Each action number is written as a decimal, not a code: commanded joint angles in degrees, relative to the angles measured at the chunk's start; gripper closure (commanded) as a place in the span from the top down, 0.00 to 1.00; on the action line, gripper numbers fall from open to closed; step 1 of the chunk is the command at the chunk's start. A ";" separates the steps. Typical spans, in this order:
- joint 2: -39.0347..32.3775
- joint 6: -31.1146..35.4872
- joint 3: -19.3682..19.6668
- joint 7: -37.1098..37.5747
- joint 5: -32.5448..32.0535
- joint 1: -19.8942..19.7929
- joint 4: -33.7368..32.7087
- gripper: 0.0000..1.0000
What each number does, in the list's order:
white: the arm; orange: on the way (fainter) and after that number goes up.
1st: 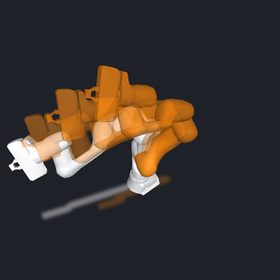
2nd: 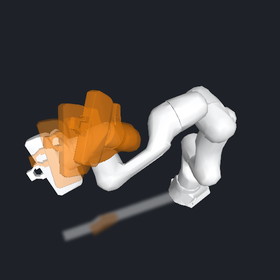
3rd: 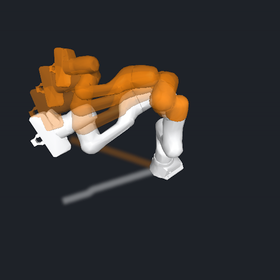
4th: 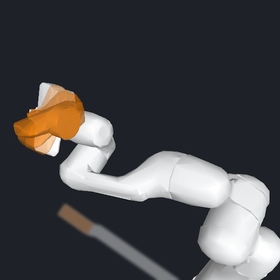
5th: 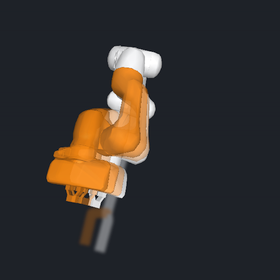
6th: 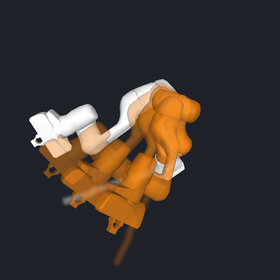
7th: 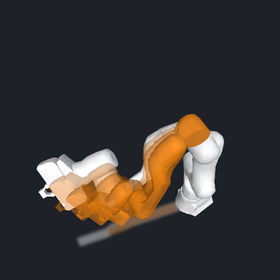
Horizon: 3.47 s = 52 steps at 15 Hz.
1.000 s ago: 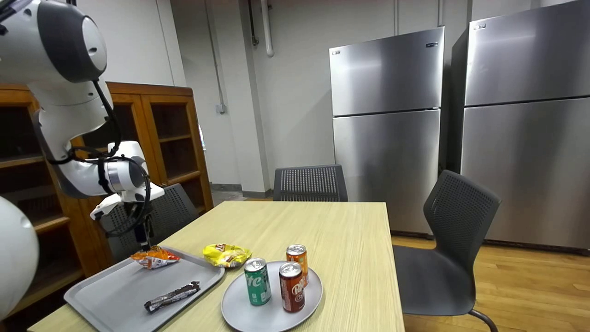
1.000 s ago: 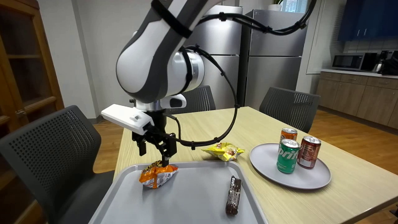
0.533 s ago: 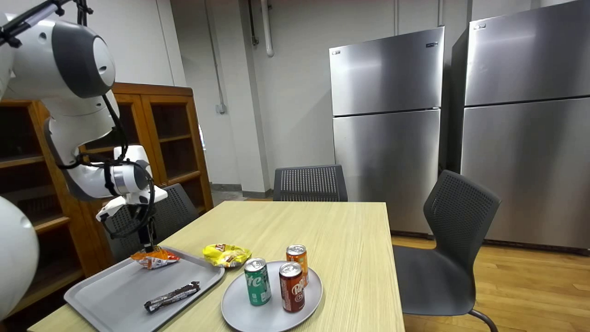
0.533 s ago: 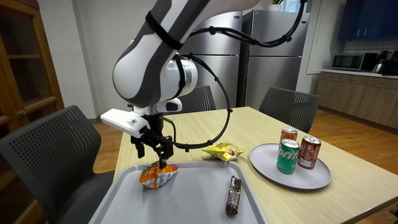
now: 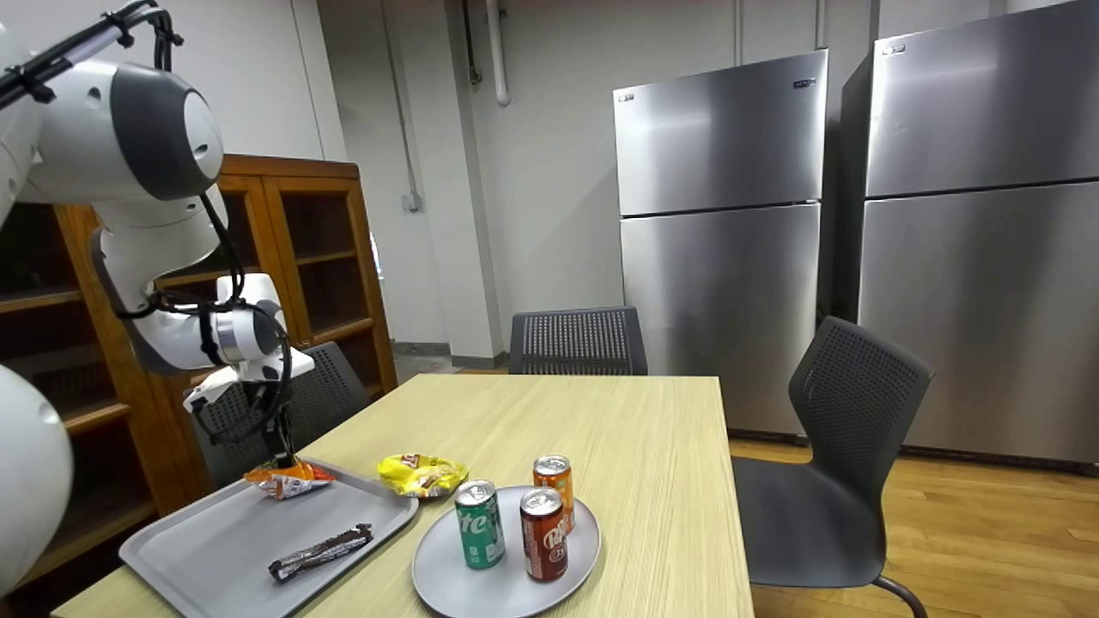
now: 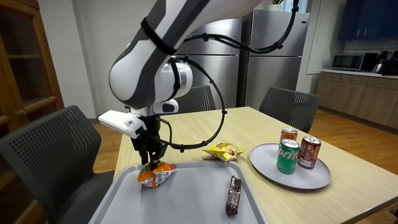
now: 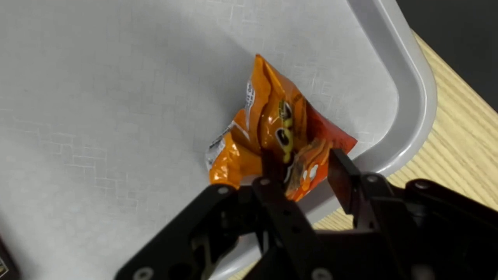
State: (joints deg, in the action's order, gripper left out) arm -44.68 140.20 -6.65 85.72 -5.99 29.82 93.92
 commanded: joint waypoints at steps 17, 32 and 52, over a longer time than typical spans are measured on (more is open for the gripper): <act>3.34 -0.40 1.90 -0.35 -0.40 0.92 -2.96 0.00; 1.09 -2.19 8.92 2.24 -0.90 -1.00 -6.65 0.00; 1.91 -1.18 9.46 2.35 -1.09 -1.15 -3.15 0.70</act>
State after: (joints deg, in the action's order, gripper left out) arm -45.18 139.74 3.89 87.51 -6.09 28.34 89.44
